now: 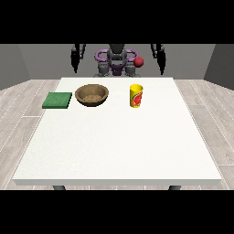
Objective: Pick the cup and pour the ball into the bowl, then pick the bowl and place it on the pad
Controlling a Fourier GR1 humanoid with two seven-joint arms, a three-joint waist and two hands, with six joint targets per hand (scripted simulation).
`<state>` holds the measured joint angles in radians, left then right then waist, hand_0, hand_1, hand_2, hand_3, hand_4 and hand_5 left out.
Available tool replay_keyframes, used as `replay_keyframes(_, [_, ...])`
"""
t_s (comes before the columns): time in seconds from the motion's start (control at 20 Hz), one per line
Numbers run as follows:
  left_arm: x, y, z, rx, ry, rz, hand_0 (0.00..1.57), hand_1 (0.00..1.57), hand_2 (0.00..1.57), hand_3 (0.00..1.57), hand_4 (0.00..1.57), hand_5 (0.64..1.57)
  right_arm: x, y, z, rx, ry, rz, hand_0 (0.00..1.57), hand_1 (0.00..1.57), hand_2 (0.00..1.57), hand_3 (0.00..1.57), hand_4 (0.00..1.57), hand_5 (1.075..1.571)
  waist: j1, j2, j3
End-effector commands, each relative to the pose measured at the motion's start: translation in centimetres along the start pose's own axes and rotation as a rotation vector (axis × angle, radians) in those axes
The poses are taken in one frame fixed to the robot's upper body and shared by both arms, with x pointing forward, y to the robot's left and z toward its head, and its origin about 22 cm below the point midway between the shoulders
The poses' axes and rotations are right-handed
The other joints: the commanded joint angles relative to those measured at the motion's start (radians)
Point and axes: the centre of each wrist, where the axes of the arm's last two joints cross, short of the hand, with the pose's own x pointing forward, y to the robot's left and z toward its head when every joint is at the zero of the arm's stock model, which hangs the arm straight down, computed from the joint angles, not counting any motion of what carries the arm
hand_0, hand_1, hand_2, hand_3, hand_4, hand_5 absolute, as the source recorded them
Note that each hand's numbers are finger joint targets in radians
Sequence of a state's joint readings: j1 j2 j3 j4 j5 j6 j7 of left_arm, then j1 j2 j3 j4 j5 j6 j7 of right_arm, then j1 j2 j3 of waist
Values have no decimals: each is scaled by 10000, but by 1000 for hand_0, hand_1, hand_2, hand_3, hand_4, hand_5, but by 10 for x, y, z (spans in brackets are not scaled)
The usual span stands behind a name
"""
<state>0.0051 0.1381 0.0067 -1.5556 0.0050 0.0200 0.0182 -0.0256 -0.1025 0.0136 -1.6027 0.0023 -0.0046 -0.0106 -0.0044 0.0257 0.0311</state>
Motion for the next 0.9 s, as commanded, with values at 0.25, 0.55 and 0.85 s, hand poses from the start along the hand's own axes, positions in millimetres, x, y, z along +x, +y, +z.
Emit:
replay_keyframes(0.25, [34,13,-2,-55,-363,-287,0,0,0,0,0,1470,32,-11,-3,21,-211,309,0,0,0,0,120,1563,-13,-2961,-235])
replay_keyframes(0.55, [19,-75,12,561,-2503,1417,0,0,0,0,0,1477,-44,-61,34,-291,-807,-1555,0,0,0,0,27,1566,-190,-683,-307])
replay_keyframes(0.85, [-11,-65,-4,715,-3377,1375,0,0,0,0,0,1464,-52,-82,21,-87,-1539,-1621,0,0,0,0,0,1559,-202,262,-312])
